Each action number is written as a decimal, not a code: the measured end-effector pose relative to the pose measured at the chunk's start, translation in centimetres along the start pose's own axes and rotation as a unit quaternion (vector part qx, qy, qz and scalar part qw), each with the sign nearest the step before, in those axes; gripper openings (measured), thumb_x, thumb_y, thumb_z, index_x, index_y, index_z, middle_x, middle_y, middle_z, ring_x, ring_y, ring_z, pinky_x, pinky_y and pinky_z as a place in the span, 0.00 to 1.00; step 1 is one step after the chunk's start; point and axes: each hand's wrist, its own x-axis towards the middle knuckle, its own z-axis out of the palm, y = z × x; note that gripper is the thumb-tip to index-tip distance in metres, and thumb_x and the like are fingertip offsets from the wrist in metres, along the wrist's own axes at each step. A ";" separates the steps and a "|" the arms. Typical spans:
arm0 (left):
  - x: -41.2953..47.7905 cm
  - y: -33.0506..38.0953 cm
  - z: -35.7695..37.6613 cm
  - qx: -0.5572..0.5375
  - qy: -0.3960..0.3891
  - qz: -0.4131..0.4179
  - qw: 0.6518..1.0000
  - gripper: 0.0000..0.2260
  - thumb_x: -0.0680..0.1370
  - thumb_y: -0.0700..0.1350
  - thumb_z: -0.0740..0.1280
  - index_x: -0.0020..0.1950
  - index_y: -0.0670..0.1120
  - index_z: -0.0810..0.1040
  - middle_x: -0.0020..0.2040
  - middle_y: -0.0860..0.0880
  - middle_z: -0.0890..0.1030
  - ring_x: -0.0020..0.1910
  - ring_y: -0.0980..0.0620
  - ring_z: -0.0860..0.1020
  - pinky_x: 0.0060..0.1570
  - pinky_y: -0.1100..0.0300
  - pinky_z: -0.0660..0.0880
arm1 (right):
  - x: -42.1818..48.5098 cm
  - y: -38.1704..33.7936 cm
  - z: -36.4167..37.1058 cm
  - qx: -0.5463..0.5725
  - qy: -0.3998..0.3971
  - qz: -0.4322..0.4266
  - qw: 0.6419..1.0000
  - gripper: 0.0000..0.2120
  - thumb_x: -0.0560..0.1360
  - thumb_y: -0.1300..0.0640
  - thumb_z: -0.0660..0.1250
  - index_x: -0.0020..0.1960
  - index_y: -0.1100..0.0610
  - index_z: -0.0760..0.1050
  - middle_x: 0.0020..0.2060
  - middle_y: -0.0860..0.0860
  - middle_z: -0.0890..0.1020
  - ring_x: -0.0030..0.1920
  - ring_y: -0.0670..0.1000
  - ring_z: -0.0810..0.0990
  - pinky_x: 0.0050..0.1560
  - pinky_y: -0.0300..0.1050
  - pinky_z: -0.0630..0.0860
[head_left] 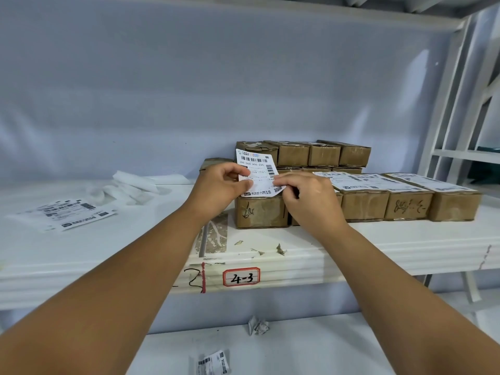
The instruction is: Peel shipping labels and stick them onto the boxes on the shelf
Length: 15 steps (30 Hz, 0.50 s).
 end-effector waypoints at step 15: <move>-0.1 0.1 0.0 0.010 0.002 -0.003 1.000 0.07 0.73 0.40 0.71 0.49 0.50 0.80 0.54 0.49 0.80 0.52 0.53 0.79 0.51 0.62 0.78 | 0.1 0.1 0.1 -0.004 -0.018 -0.009 1.000 0.13 0.73 0.68 0.62 0.49 0.60 0.83 0.50 0.53 0.84 0.52 0.52 0.82 0.55 0.26 0.62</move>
